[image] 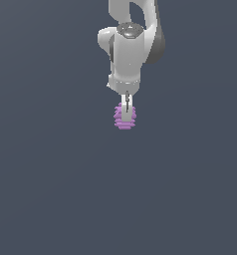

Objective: Pick up the object and move it to a goal position.

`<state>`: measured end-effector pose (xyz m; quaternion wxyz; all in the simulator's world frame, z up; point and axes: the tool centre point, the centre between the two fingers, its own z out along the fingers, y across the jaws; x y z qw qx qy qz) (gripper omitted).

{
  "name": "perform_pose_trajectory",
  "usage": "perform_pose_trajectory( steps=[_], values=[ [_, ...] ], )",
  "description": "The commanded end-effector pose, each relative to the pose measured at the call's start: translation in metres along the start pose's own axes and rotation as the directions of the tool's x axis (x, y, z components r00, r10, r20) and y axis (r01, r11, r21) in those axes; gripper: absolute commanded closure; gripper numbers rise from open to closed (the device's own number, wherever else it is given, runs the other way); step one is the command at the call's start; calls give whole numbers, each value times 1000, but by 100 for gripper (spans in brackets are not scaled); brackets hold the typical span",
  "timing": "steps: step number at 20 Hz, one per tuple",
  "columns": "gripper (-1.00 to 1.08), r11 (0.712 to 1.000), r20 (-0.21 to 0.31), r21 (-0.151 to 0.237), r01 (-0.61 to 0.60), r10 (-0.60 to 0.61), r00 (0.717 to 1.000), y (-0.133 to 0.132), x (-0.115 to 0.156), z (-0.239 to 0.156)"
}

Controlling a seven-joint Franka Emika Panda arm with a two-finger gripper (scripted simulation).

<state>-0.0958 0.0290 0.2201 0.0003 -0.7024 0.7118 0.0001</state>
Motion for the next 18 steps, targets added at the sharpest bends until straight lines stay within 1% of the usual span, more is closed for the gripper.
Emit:
perform_pose_trajectory(
  steps=[1,12,18],
  values=[
    [108,1000,0,0,-1,1,1000,4,10,-27],
    [108,1000,-1,0,-1,1,1000,20,49,-139],
    [108,1000,-1,0,0,0,1000,25,64,-186]
  ],
)
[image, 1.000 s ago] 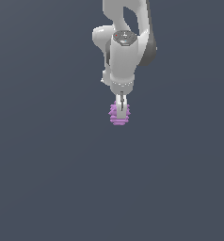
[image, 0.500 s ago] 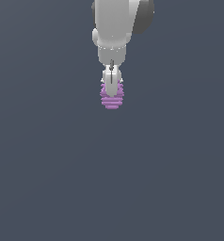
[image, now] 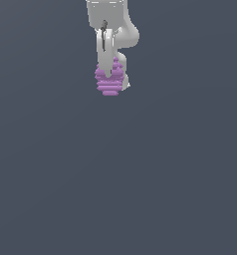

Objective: Pick up the object and move it to a goal position.

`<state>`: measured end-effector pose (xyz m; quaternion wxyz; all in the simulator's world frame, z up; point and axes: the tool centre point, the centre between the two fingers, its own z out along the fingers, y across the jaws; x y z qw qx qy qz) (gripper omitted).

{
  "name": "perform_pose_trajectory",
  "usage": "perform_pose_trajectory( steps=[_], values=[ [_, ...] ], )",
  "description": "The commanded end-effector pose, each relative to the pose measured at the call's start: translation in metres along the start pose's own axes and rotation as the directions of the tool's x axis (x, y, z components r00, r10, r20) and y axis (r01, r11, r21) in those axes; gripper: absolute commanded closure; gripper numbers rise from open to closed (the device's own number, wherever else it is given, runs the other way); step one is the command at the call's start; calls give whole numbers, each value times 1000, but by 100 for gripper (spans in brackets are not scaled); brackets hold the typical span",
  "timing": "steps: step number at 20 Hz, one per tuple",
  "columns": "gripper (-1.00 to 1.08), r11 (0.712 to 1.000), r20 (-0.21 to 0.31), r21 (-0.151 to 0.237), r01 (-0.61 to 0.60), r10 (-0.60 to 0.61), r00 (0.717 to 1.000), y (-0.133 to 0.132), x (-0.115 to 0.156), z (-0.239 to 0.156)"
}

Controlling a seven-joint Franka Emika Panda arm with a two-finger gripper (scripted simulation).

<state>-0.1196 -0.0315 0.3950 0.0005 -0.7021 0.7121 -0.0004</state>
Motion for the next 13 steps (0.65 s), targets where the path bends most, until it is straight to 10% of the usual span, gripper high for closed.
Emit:
perform_pose_trajectory(
  steps=[1,13],
  values=[
    [108,1000,0,-1,1,-1,1000,2,6,-17],
    [108,1000,0,-1,2,-2,1000,3,17,-52]
  ],
)
